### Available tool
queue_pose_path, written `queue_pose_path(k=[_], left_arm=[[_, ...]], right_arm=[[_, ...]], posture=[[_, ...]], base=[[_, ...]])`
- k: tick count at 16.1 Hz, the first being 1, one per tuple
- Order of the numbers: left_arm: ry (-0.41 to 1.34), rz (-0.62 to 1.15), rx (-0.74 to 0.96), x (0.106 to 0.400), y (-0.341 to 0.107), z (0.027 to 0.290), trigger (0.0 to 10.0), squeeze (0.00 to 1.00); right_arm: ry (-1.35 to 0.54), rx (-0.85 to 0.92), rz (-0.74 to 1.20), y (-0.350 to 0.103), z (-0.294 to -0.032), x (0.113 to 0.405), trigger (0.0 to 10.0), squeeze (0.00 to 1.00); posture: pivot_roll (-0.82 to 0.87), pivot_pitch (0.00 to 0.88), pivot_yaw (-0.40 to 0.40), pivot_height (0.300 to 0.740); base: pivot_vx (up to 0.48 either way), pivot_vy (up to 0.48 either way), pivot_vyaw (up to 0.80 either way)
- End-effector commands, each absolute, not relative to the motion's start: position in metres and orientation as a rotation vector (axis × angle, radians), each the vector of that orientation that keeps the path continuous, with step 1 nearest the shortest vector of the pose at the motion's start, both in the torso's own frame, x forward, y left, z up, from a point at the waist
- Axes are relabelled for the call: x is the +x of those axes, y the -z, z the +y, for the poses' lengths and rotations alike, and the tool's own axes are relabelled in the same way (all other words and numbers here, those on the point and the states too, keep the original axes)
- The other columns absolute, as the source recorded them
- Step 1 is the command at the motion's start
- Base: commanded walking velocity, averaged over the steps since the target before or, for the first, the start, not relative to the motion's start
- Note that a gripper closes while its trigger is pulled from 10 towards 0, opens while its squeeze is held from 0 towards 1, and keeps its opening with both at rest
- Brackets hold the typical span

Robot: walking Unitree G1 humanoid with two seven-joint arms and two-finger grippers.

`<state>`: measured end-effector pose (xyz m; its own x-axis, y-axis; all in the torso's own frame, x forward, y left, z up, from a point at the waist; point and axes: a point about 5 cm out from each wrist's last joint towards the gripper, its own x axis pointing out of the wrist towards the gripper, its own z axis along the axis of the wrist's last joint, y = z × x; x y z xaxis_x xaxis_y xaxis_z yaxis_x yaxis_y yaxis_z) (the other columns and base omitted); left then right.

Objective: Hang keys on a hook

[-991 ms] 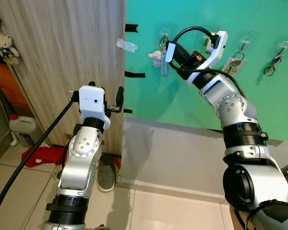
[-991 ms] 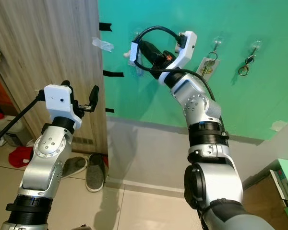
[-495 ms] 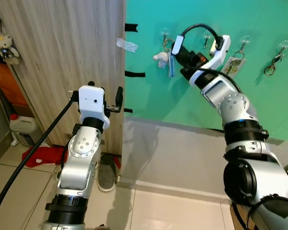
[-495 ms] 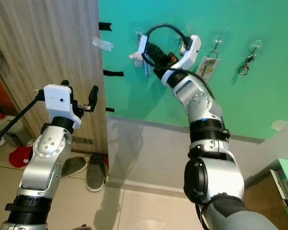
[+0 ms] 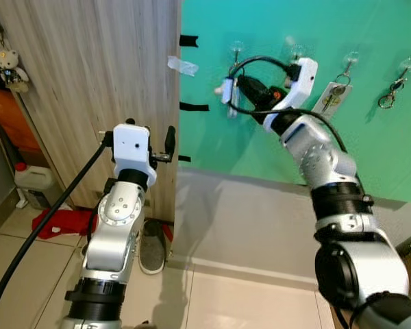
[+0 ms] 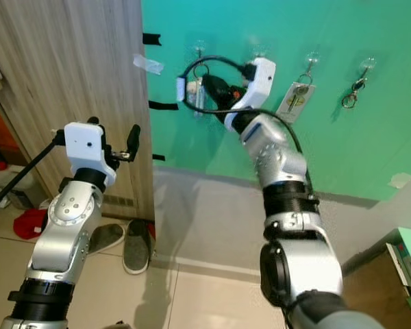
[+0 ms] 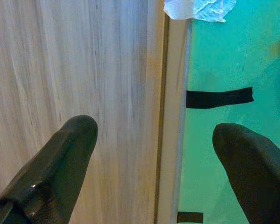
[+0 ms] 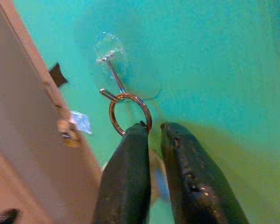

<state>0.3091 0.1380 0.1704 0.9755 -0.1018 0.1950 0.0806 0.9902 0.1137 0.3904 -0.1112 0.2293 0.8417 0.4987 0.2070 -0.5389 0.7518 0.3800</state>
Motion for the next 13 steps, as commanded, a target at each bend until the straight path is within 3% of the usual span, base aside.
queue_pose_path(k=[1, 2, 6, 10, 13], left_arm=[[0.097, -0.207, 0.112, 0.31, -0.172, 0.136, 10.0, 0.0], [0.097, -0.208, 0.121, 0.31, -0.172, 0.136, 10.0, 0.0], [0.12, -0.213, 0.15, 0.312, -0.172, 0.134, 10.0, 0.0], [0.145, -0.204, 0.157, 0.314, -0.17, 0.13, 10.0, 0.0], [0.181, -0.18, 0.175, 0.313, -0.165, 0.125, 10.0, 0.0]], right_arm=[[-0.499, 0.399, -0.082, -0.22, -0.122, 0.389, 10.0, 1.0], [-0.378, 0.254, -0.162, -0.219, -0.133, 0.384, 10.0, 1.0], [-0.276, 0.125, -0.239, -0.216, -0.135, 0.366, 10.0, 1.0], [-0.236, 0.033, -0.274, -0.205, -0.138, 0.355, 10.0, 1.0], [-0.182, 0.056, -0.215, -0.187, -0.147, 0.347, 10.0, 1.0]], posture=[[0.13, 0.0, -0.078, 0.74], [0.13, 0.0, -0.076, 0.74], [0.11, 0.0, -0.072, 0.74], [0.1, 0.0, -0.066, 0.74], [0.08, 0.0, -0.063, 0.74]], base=[[0.0, 0.0, 0.0], [0.0, 0.0, 0.0], [0.0, 0.0, 0.0], [0.0, 0.0, 0.0], [0.0, 0.0, 0.0]])
